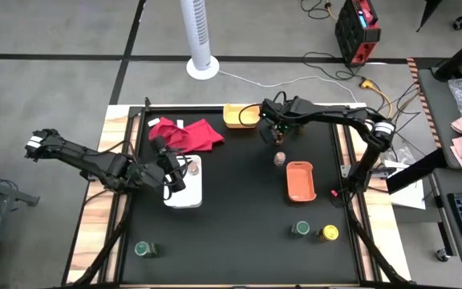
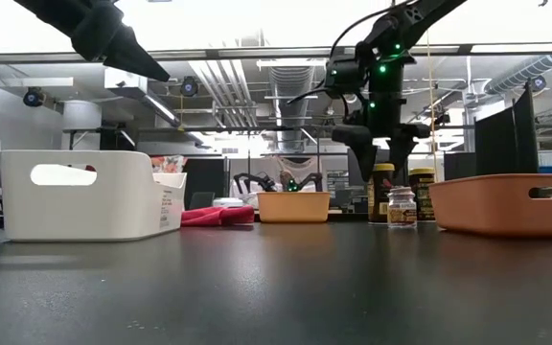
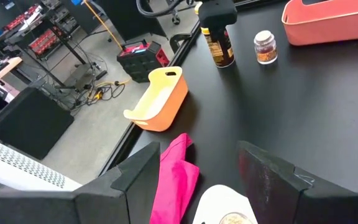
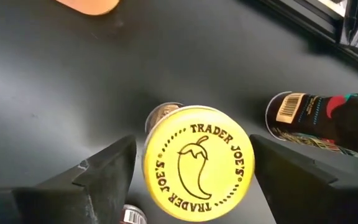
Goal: Sort spices by type
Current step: Put the top left yellow seasoning bottle into the orange bin
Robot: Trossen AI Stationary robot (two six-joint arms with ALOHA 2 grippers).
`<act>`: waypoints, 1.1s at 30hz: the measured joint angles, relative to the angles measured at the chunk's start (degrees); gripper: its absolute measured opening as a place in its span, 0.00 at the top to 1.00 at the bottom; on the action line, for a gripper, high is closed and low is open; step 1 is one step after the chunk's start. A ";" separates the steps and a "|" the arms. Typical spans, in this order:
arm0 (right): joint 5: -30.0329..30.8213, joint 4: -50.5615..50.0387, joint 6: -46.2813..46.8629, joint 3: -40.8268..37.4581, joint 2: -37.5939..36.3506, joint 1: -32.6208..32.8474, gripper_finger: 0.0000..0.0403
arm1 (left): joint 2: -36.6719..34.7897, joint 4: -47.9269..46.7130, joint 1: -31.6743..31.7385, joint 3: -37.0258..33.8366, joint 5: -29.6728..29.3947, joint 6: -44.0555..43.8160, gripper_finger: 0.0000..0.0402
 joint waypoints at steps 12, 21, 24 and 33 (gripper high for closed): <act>0.07 0.93 0.85 0.00 0.00 0.00 0.45 | 0.00 0.05 0.00 0.00 -0.02 0.00 0.51; -0.04 0.85 0.46 0.22 -0.09 0.02 0.45 | 0.00 0.08 0.00 0.00 -0.03 0.03 0.51; -0.11 0.84 -0.03 1.40 -0.75 0.29 0.45 | 0.00 0.43 0.00 0.00 -0.04 0.23 0.51; 0.01 4.14 -5.86 4.66 -4.52 7.11 0.45 | 0.00 1.63 0.00 0.00 -0.07 0.00 0.51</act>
